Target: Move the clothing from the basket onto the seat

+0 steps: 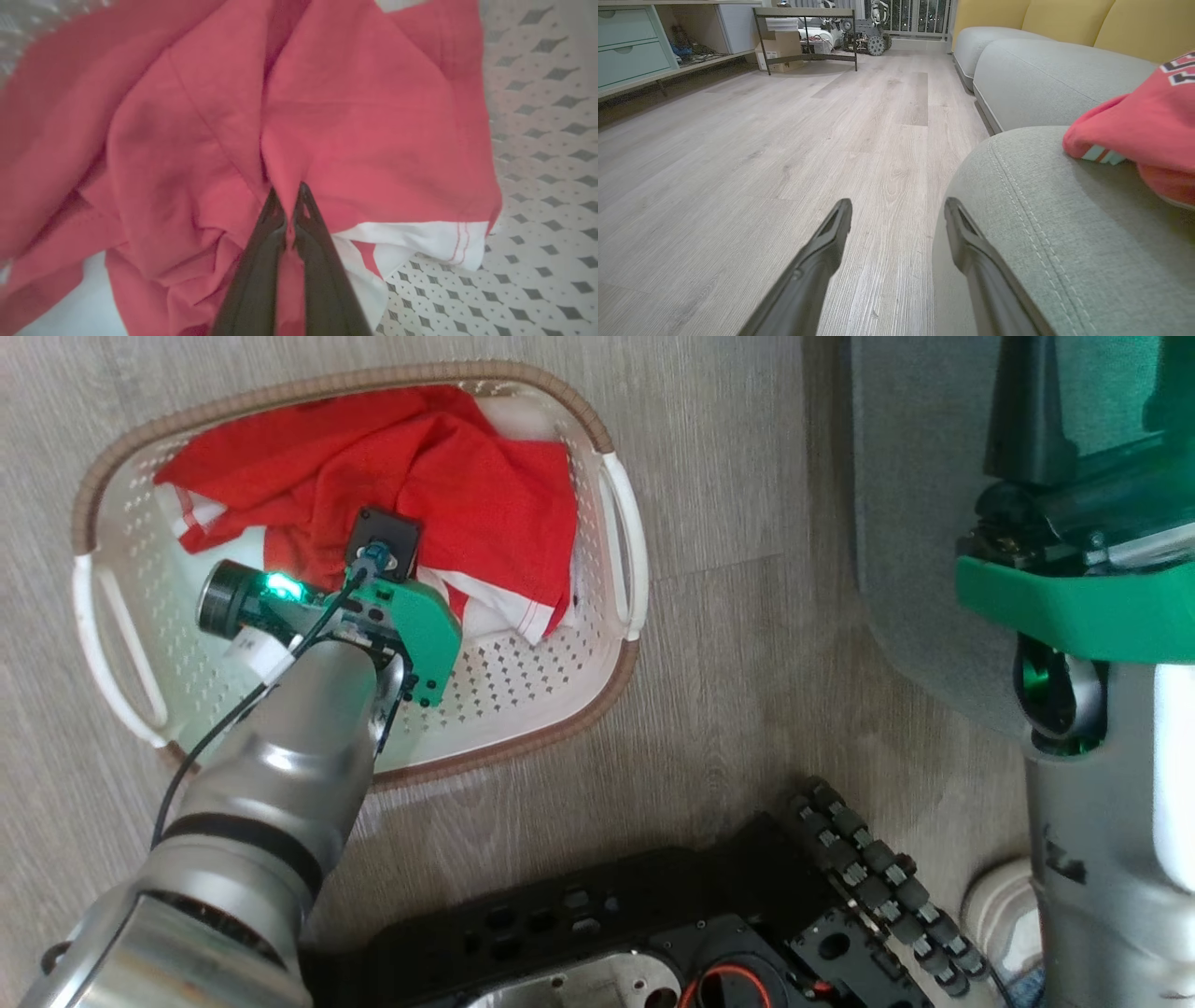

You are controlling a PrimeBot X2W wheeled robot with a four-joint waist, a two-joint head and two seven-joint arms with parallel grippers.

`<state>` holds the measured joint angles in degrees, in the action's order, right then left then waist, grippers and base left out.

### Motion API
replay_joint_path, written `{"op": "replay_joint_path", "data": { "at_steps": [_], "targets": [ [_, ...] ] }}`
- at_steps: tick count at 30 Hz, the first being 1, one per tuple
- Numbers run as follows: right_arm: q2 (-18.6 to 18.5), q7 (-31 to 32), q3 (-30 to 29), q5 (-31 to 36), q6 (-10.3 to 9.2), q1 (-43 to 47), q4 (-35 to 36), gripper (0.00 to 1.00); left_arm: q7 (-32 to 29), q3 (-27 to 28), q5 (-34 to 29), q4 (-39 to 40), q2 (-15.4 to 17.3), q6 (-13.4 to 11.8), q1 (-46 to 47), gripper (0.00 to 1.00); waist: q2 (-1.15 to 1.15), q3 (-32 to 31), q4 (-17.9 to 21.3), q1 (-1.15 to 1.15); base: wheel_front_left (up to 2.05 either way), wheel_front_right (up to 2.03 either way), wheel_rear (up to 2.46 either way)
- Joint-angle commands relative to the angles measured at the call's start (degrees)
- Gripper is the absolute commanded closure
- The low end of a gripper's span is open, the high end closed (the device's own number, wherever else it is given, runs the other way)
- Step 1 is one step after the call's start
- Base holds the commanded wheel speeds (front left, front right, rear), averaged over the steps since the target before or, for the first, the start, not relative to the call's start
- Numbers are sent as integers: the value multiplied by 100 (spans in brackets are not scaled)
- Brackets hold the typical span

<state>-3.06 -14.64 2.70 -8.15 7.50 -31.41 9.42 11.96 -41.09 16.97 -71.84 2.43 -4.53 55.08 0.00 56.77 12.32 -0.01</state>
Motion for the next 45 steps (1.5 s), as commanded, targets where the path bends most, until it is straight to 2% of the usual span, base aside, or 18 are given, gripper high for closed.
{"op": "replay_joint_path", "data": {
  "at_steps": [1,10,18,29,38,45],
  "targets": [
    [18,-36,92,-18,-1,158,135,0,70,18,36,72,45,14,-226,100,0,-98,-29,1,0,0,0],
    [18,-36,248,164,-1,272,-485,0,296,-148,178,584,44,104,-766,100,0,-1116,-182,1,0,0,0],
    [18,-36,231,328,-1,702,-1155,0,302,80,138,1788,165,-2,-1693,100,0,-2438,-405,1,0,0,0],
    [18,-36,144,455,-1,1556,-1946,0,303,516,141,3145,363,137,-2514,100,0,-4247,-653,1,0,0,0],
    [18,-36,140,458,-1,2226,-2412,0,300,746,381,3833,393,366,-2642,100,0,-5539,-773,1,0,0,0],
    [18,-36,201,438,-1,2464,-2534,0,44,791,496,4360,380,381,-2321,100,0,-6074,-888,1,0,0,0]
  ]
}}
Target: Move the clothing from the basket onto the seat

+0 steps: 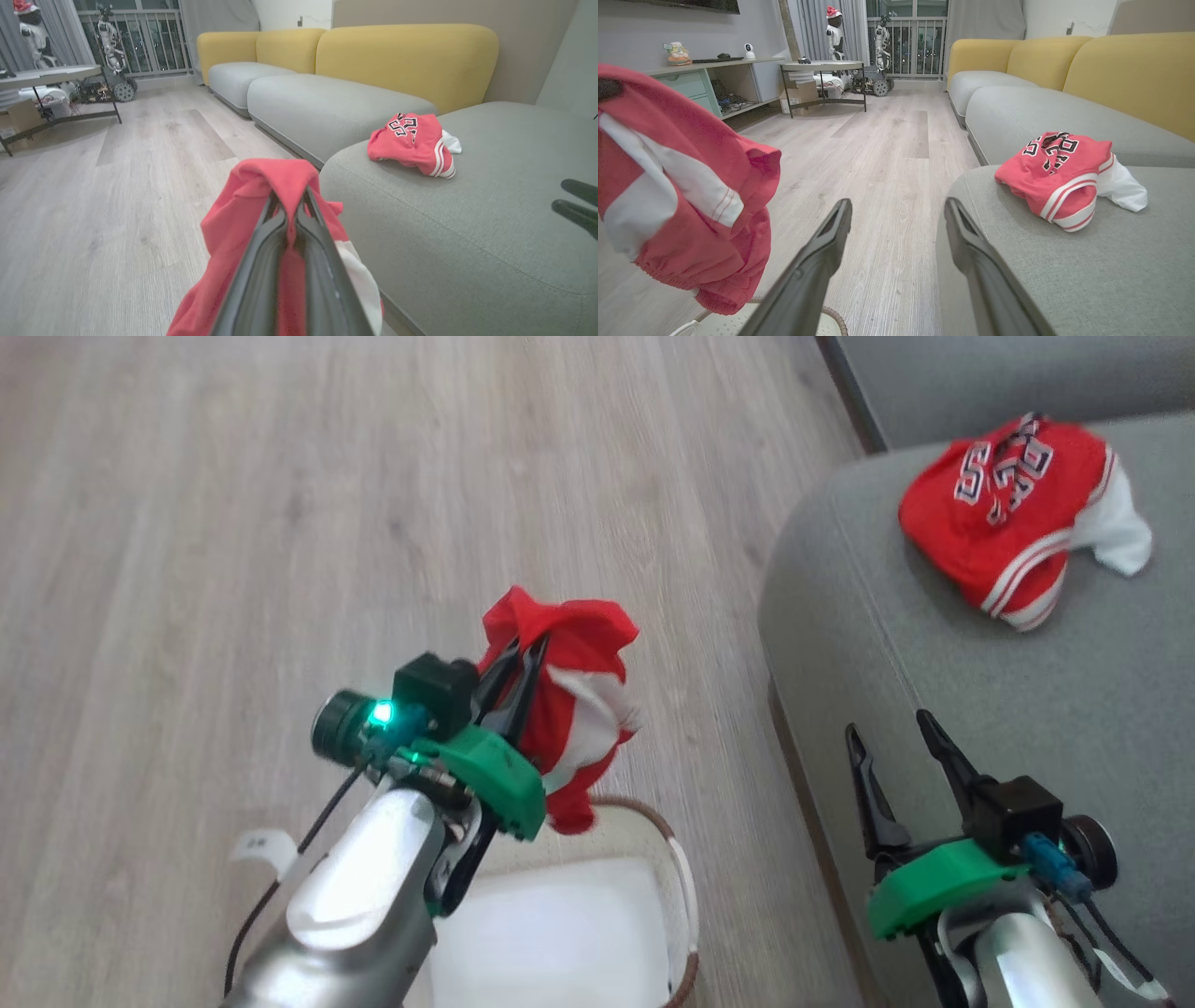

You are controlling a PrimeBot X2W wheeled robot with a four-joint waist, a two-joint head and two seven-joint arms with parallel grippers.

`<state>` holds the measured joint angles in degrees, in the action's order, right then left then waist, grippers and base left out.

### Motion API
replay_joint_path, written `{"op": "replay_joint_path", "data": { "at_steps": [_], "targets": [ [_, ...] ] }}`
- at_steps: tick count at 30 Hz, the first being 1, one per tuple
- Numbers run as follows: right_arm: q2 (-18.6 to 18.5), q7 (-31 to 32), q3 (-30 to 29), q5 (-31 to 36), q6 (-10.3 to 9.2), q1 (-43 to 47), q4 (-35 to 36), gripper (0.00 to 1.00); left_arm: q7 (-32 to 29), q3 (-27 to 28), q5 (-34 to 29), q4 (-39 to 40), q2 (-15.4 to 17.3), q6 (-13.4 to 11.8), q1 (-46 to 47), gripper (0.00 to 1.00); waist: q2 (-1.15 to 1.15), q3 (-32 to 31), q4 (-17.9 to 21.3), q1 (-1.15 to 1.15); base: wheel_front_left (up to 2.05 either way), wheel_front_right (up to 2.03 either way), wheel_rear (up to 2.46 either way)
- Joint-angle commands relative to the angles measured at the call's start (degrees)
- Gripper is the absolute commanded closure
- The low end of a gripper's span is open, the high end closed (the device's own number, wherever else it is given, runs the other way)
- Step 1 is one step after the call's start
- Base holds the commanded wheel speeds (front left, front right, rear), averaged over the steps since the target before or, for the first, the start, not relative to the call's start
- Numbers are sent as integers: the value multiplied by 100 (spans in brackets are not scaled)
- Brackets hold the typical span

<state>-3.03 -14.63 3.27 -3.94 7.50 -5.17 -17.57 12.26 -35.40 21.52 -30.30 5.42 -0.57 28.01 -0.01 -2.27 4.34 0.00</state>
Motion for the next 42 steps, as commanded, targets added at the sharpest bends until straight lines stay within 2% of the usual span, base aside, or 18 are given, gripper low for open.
{"op": "replay_joint_path", "data": {
  "at_steps": [1,7,20,34,35,36,37,38,39,42],
  "targets": [
    [15,-37,154,22,-1,-152,157,0,-10,212,42,279,74,-11,434,100,1,-214,-106,0,0,0,0],
    [15,-37,421,-54,-1,-170,129,0,-153,138,86,584,-36,-34,696,100,1,-410,-196,0,0,0,0],
    [15,-37,1727,-611,-1,-646,-48,0,-255,-115,202,649,-193,-76,1063,100,1,-480,-301,0,0,0,0],
    [15,-37,2446,-747,-1,-1769,-999,0,-169,-436,346,527,-240,-100,1217,100,1,-410,-532,0,0,0,0],
    [15,-37,2576,-800,-1,-1835,-1111,9,-163,-456,371,532,-242,-104,1208,100,1,-411,-556,0,0,0,0],
    [15,-37,2649,-856,-1,-1905,-1180,46,-159,-476,393,535,-244,-110,1197,100,1,-408,-577,0,0,0,0],
    [15,-37,2684,-916,-1,-1964,-1226,66,-156,-493,411,534,-245,-119,1185,100,1,-404,-593,0,0,0,0],
    [15,-37,2706,-970,-1,-2011,-1268,93,-155,-509,426,532,-245,-129,1176,100,1,-397,-608,0,0,0,0],
    [15,-37,2715,-1015,-1,-2052,-1302,100,-151,-520,437,528,-246,-141,1167,100,1,-390,-621,0,0,0,0],
    [15,-37,2703,-1083,-1,-2135,-1349,100,-135,-527,472,507,-247,-175,1147,100,1,-368,-650,0,0,0,0]
  ]
}}
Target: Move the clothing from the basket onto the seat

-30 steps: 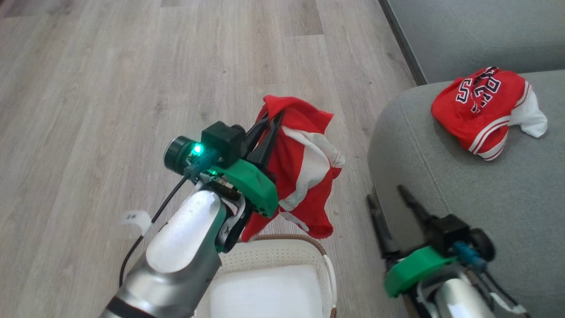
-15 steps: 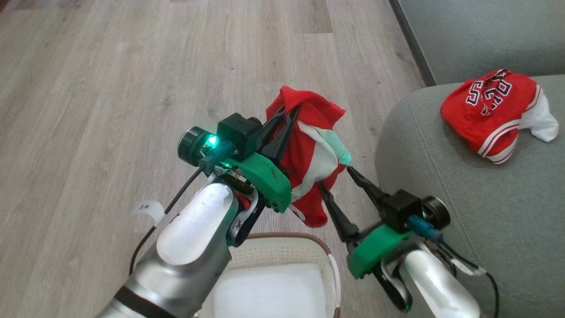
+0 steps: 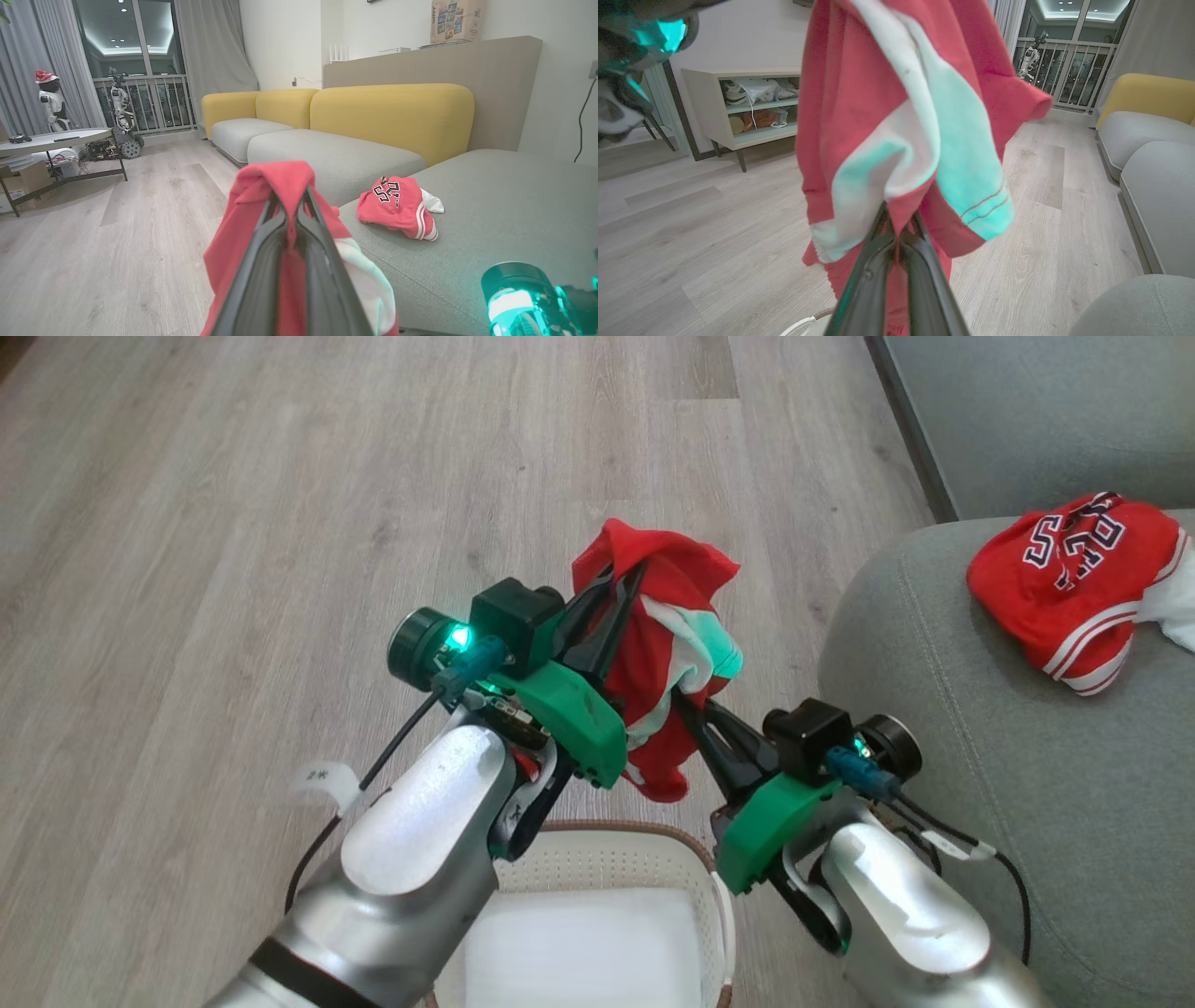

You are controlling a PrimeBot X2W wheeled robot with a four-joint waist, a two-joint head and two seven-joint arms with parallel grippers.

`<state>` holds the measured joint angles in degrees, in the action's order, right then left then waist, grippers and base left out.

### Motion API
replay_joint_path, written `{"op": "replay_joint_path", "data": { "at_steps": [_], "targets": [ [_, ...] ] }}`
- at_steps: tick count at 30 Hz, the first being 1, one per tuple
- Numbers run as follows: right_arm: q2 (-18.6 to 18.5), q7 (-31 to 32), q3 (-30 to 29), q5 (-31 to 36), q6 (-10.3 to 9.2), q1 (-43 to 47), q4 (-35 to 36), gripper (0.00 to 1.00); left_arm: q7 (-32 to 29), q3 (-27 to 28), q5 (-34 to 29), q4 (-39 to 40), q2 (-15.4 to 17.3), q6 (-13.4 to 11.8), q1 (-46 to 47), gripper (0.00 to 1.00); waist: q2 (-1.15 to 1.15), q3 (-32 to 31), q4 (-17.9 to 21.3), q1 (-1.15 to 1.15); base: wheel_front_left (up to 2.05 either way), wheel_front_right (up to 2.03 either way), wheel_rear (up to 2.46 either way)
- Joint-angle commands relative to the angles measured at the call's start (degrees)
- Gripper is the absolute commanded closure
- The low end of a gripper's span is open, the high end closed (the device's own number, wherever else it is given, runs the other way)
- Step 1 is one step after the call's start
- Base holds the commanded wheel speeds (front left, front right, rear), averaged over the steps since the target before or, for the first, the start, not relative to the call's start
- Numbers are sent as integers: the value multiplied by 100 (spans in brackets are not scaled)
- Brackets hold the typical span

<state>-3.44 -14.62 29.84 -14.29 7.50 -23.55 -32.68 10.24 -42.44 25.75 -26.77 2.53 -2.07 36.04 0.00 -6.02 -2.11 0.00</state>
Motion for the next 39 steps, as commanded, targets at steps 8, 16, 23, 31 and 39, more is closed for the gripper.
{"op": "replay_joint_path", "data": {
  "at_steps": [8,16,23,31,39],
  "targets": [
    [57,-38,-202,19,-1,-389,312,100,199,290,136,62,82,-139,240,62,0,54,59,0,0,0,0],
    [13,-38,-775,316,-1,-417,590,100,358,392,205,4,140,-187,31,0,0,99,375,0,0,0,0],
    [-174,-38,-1101,500,-1,-414,828,100,414,307,228,-62,143,-59,-134,0,0,151,825,0,0,0,0],
    [-507,-38,-1423,623,-1,-373,1141,100,449,91,240,-180,106,97,-373,0,0,238,1683,0,0,0,0],
    [-739,-23,-1490,586,-1,-540,1234,100,468,-59,272,-275,60,161,-443,0,0,374,2464,0,0,0,0]
  ]
}}
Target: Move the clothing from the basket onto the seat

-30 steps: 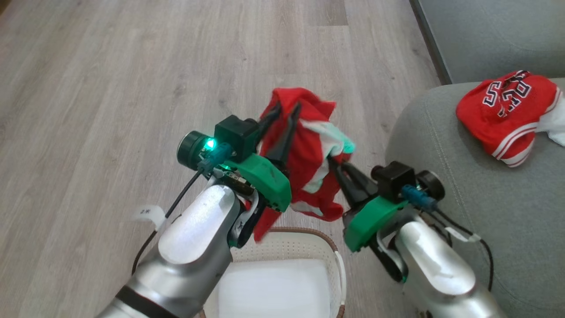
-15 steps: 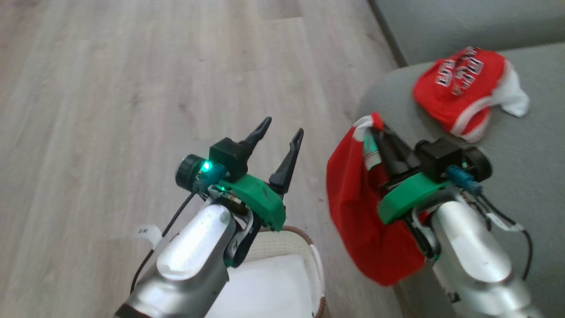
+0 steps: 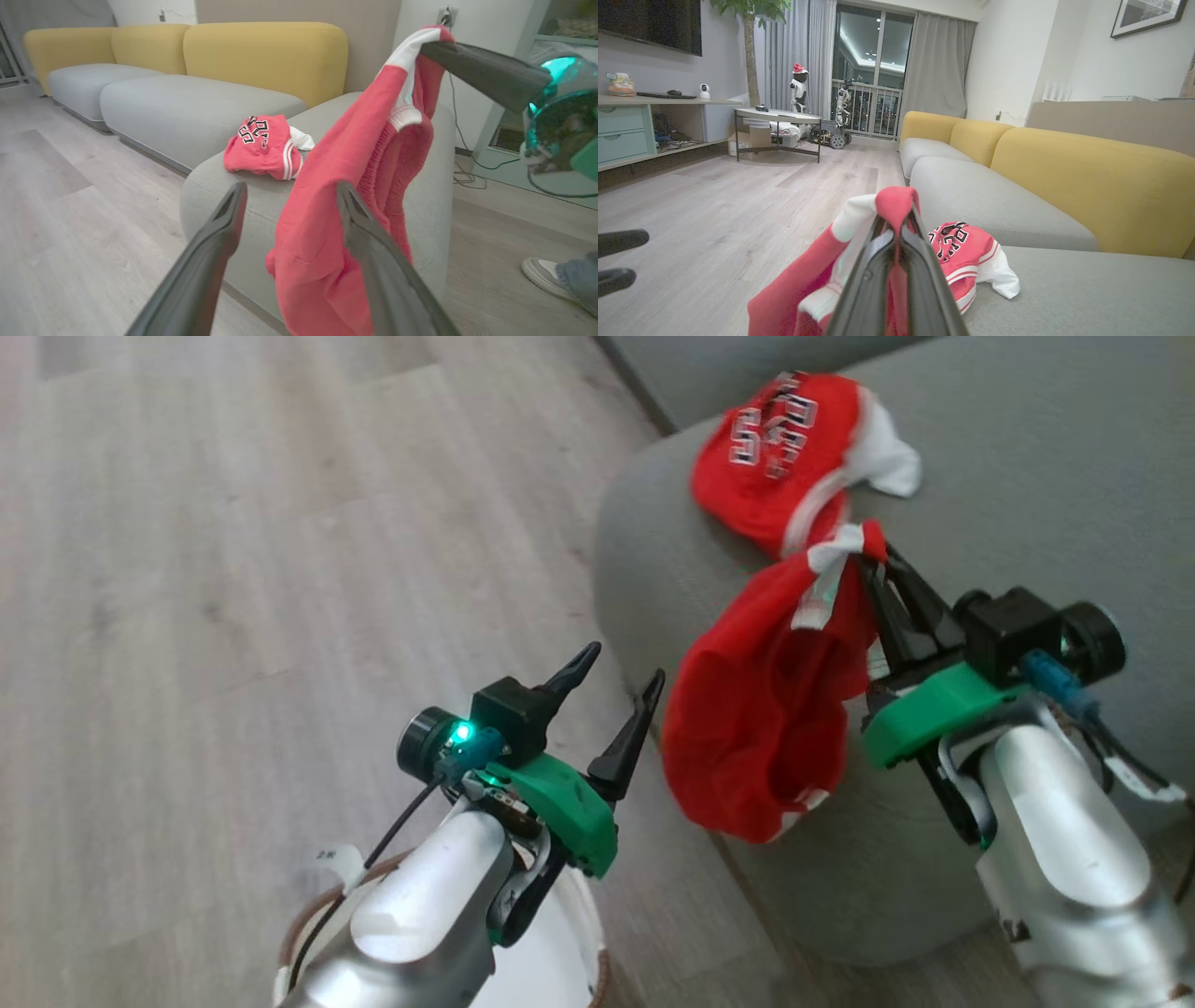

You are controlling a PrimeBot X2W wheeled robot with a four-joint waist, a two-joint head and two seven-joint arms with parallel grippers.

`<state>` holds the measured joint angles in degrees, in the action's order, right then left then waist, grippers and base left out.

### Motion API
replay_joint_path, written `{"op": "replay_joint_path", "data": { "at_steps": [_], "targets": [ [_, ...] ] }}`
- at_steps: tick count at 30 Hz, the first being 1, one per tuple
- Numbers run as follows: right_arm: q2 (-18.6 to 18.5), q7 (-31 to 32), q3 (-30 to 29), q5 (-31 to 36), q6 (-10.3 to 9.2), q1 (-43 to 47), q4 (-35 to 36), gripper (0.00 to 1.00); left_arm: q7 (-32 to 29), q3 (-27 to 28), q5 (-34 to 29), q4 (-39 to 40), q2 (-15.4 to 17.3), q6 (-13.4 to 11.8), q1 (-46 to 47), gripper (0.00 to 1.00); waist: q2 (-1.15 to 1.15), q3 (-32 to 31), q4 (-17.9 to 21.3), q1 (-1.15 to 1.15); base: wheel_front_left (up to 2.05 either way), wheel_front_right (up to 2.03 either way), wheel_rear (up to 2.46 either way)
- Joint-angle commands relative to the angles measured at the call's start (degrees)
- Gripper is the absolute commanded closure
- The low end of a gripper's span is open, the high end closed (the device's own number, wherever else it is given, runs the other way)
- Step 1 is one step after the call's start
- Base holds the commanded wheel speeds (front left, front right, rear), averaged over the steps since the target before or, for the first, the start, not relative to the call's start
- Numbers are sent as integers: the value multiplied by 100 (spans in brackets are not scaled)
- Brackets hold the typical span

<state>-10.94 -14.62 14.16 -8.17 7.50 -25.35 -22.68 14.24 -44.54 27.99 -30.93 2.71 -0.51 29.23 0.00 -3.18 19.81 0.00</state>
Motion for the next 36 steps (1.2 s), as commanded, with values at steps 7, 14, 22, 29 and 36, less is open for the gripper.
{"op": "replay_joint_path", "data": {
  "at_steps": [7,14,22,29,36],
  "targets": [
    [-122,31,247,-132,-1,-572,219,100,73,60,54,98,25,23,248,0,0,247,520,0,0,0,0],
    [-453,70,462,-198,-1,-1297,-61,100,74,33,-14,137,19,-2,250,0,0,473,316,0,0,0,0],
    [-1111,165,390,-644,-1,-2827,-471,100,75,183,-173,331,88,-112,421,0,0,1047,-138,0,0,0,0],
    [-1832,310,74,-604,-1,-4043,-810,100,67,211,-365,614,256,-179,707,0,0,1715,-582,0,0,0,0],
    [-2448,298,-936,-340,-1,-5002,-1549,100,-18,92,-545,935,353,-208,917,0,0,2430,-1157,0,0,0,0]
  ]
}}
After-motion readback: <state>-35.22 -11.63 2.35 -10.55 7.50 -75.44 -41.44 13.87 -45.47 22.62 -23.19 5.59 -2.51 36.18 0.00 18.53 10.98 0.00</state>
